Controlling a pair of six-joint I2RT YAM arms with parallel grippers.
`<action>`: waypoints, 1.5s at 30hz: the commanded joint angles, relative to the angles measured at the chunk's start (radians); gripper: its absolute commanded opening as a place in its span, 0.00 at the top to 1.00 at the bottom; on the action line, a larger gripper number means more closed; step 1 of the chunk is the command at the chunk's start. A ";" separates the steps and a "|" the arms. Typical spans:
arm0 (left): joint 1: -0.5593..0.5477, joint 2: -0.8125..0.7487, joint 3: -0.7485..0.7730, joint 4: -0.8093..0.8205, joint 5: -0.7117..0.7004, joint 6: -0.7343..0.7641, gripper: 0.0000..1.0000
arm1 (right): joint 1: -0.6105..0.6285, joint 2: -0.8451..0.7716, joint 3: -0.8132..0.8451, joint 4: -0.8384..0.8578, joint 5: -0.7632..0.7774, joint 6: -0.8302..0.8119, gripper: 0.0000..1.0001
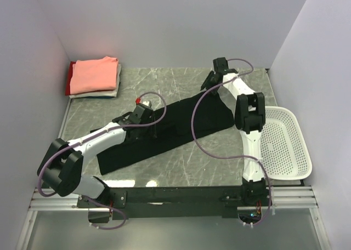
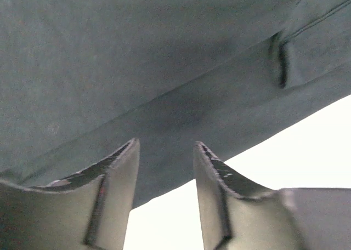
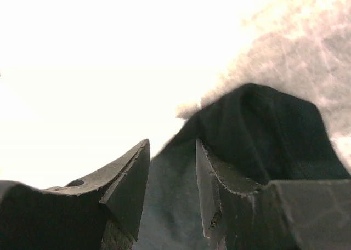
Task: Fold and stack the t-shirts
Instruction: Fold the tshirt
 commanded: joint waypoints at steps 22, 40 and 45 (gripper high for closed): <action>-0.216 0.273 0.037 -0.021 0.095 -0.064 0.74 | -0.009 -0.736 -0.748 0.211 0.054 -0.034 0.41; -0.354 0.230 0.147 0.029 0.130 -0.113 0.62 | -0.010 -0.593 -0.820 0.177 0.129 -0.041 0.40; -0.331 0.172 0.169 0.009 0.127 -0.105 0.54 | -0.012 -0.488 -0.734 0.145 0.129 -0.051 0.41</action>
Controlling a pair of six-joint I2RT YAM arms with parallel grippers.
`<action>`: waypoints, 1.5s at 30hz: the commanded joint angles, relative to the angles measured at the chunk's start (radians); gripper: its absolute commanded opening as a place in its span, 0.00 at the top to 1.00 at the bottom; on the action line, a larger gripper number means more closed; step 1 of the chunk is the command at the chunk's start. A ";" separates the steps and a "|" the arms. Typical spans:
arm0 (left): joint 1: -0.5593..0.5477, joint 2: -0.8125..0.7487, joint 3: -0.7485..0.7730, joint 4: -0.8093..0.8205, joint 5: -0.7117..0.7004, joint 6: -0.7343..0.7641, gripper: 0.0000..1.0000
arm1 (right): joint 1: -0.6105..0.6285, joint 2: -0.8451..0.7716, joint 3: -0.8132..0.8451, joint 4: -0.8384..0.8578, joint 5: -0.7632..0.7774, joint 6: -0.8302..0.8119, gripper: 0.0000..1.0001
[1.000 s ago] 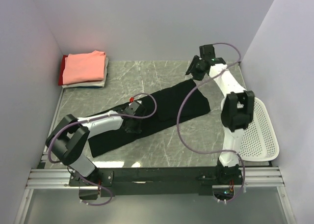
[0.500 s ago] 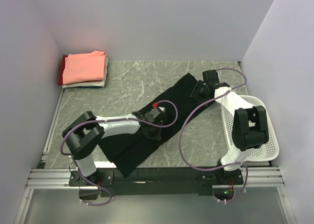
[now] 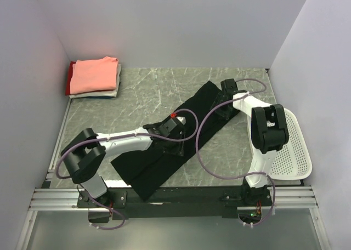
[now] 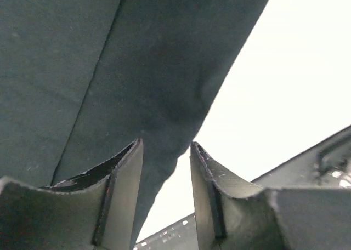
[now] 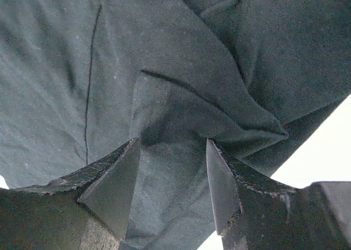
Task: Fold and stack the t-shirts
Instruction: Fold the tshirt
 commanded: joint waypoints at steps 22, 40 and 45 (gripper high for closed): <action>0.433 0.320 0.574 0.030 -0.003 0.200 0.44 | 0.117 0.681 1.160 -0.371 -0.168 -0.164 0.41; 0.525 0.746 1.045 0.093 -0.007 0.380 0.38 | 0.080 0.161 0.616 -0.113 -0.127 -0.141 0.31; 0.539 0.794 1.076 0.104 -0.066 0.410 0.36 | 0.079 0.058 0.444 -0.046 -0.136 -0.133 0.31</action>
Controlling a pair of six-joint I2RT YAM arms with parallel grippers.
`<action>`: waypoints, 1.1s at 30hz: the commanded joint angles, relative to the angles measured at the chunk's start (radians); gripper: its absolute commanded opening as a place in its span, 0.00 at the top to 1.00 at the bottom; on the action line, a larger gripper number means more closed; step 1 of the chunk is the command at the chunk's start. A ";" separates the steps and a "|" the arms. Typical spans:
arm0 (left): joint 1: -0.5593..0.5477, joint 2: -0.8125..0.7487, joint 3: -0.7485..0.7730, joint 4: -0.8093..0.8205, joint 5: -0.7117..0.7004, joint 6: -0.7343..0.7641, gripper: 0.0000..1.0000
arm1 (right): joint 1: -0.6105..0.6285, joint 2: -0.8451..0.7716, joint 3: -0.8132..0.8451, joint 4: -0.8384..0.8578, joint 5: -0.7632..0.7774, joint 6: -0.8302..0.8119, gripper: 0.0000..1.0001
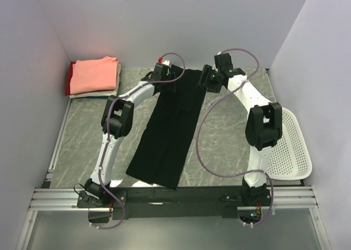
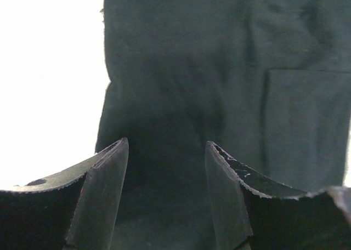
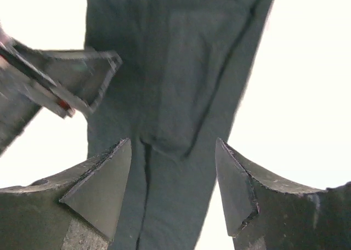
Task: Fold and stack the t-shirts
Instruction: Fold the tshirt
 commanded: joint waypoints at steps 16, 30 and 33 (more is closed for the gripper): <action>0.127 -0.031 -0.161 -0.046 -0.208 -0.191 0.47 | 0.037 -0.091 -0.249 0.106 0.001 -0.001 0.33; 0.167 -0.266 -0.264 0.067 -0.009 -0.260 0.21 | 0.140 -0.338 -0.553 0.152 0.023 0.018 0.33; 0.167 -0.393 -0.371 0.078 -0.015 -0.291 0.21 | 0.206 -0.447 -0.702 0.195 -0.022 0.063 0.34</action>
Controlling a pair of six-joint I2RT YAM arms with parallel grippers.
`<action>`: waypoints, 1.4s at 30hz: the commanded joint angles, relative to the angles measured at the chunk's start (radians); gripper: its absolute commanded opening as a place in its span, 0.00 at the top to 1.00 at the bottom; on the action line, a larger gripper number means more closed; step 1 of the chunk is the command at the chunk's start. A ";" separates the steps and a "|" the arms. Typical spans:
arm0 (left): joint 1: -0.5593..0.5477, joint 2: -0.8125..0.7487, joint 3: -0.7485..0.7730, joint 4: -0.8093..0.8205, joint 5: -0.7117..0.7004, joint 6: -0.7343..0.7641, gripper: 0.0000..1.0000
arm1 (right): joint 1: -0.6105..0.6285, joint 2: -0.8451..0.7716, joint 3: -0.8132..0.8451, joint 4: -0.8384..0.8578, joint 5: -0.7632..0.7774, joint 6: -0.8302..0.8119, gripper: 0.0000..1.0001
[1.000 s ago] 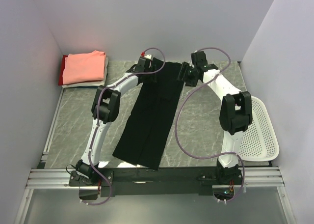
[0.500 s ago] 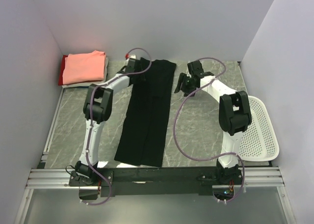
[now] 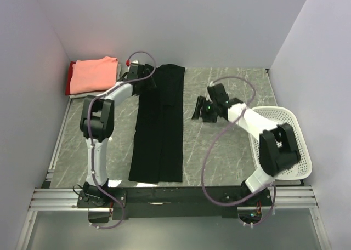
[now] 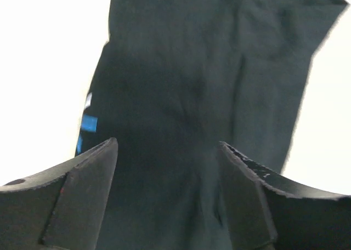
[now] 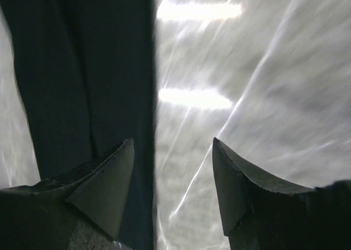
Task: Fold and stack the t-shirts
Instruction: Fold the tshirt
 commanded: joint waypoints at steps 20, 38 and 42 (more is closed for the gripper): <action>-0.116 -1.231 -1.155 0.076 -0.061 -0.262 0.35 | 0.559 -0.352 -0.651 0.333 -0.092 0.406 0.45; -0.219 -1.437 -1.227 0.005 -0.118 -0.299 0.37 | 0.647 -0.273 -0.640 0.301 0.049 0.534 0.95; -0.322 -1.359 -1.179 0.010 -0.154 -0.322 0.37 | 0.565 -0.404 -0.674 0.224 0.077 0.485 1.00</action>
